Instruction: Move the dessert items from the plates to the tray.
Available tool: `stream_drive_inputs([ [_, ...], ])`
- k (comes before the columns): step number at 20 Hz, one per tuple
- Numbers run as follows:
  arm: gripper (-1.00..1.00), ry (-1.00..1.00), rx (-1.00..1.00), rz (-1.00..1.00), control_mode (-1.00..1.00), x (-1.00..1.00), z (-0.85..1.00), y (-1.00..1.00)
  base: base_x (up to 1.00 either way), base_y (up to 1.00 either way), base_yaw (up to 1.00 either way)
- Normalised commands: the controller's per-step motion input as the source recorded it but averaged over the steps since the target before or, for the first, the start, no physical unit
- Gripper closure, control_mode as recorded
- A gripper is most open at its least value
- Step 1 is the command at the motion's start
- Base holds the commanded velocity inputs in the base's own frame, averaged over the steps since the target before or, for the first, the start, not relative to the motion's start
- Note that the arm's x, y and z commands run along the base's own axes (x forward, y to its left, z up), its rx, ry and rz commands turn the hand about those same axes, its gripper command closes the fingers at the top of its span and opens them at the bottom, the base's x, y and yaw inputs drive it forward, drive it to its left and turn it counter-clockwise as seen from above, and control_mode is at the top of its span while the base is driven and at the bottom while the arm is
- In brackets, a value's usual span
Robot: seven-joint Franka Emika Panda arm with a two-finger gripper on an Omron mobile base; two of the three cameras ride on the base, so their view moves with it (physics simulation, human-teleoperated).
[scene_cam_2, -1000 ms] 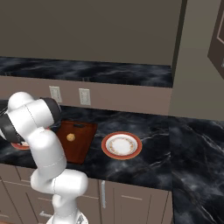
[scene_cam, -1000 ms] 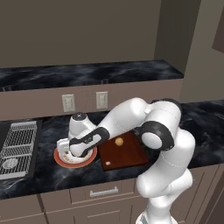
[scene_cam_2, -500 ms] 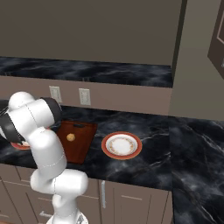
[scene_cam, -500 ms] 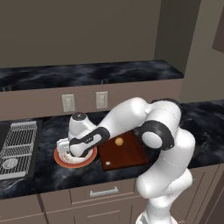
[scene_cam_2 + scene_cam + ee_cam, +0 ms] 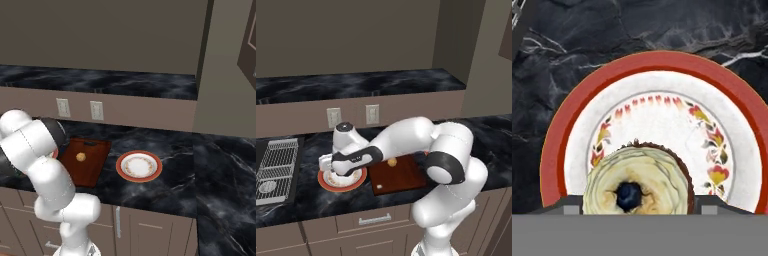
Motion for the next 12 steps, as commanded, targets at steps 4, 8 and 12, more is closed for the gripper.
stream_drive_inputs([
  [4,1.0,0.01,0.0,0.01,-1.0,-0.28,0.7,-0.09,0.0,0.0,0.0],
  [8,1.0,0.01,0.0,0.0,-1.0,-0.34,0.58,-0.2,0.0,0.0,0.0],
  [12,1.0,0.0,0.0,0.0,-1.0,-0.45,0.17,-0.71,0.0,0.0,0.0],
])
